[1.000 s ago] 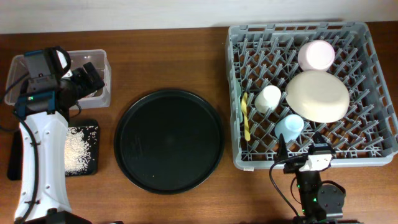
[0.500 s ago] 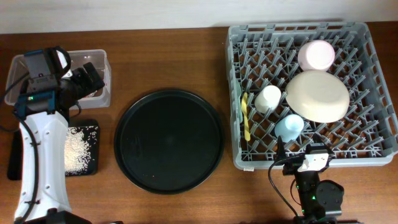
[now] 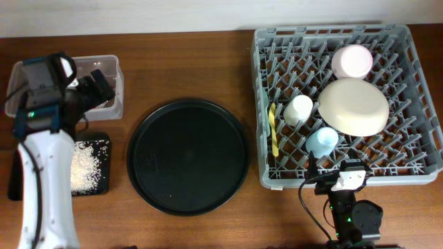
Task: Sort waste into correct bins and load items into the dishwasher rack
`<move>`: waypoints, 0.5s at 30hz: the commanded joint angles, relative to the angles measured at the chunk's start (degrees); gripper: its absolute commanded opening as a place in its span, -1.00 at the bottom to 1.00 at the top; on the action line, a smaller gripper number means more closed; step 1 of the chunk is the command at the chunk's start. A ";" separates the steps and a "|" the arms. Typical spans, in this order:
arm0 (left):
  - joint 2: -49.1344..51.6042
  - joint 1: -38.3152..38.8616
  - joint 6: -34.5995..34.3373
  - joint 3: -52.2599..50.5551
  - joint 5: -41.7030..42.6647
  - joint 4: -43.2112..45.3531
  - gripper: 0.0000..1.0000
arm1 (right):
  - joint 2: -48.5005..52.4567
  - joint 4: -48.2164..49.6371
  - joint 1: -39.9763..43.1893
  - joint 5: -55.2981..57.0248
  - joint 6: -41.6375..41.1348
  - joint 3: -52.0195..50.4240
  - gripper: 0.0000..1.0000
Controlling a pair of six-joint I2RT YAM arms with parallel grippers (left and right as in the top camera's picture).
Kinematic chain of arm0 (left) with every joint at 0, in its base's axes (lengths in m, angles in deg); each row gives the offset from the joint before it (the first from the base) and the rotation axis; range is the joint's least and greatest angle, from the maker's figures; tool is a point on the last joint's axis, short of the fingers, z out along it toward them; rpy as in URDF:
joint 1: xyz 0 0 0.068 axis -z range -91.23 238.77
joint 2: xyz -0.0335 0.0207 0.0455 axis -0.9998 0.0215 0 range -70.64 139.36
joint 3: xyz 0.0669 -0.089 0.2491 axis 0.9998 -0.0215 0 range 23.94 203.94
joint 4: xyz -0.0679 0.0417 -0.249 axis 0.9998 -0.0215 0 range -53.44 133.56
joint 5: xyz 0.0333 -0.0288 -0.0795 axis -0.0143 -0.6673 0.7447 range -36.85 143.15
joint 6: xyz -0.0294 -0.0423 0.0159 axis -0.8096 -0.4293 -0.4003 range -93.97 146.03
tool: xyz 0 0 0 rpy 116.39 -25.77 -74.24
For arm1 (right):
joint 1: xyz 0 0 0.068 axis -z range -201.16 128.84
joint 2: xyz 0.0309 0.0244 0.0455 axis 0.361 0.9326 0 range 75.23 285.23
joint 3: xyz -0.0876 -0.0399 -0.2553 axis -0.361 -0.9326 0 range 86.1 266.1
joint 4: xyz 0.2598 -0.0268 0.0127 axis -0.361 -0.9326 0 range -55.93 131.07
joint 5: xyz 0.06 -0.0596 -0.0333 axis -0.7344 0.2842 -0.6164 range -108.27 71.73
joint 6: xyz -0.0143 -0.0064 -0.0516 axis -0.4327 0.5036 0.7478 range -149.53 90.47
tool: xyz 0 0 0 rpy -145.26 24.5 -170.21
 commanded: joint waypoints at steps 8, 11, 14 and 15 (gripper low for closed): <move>-41.33 0.66 0.07 -0.96 -0.04 -0.02 0.99 | -0.42 -0.31 0.46 -0.57 0.13 -0.26 0.96; -49.22 5.09 0.07 -5.05 -0.04 -0.02 0.99 | -0.42 -0.31 0.46 -0.57 0.13 -0.26 0.96; -56.30 8.66 0.07 -15.23 -0.11 0.33 0.99 | -0.42 -0.31 0.46 -0.57 0.13 -0.26 0.96; -58.80 9.16 0.04 -19.78 -0.02 0.42 0.99 | -0.42 -0.31 0.46 -0.57 0.13 -0.26 0.96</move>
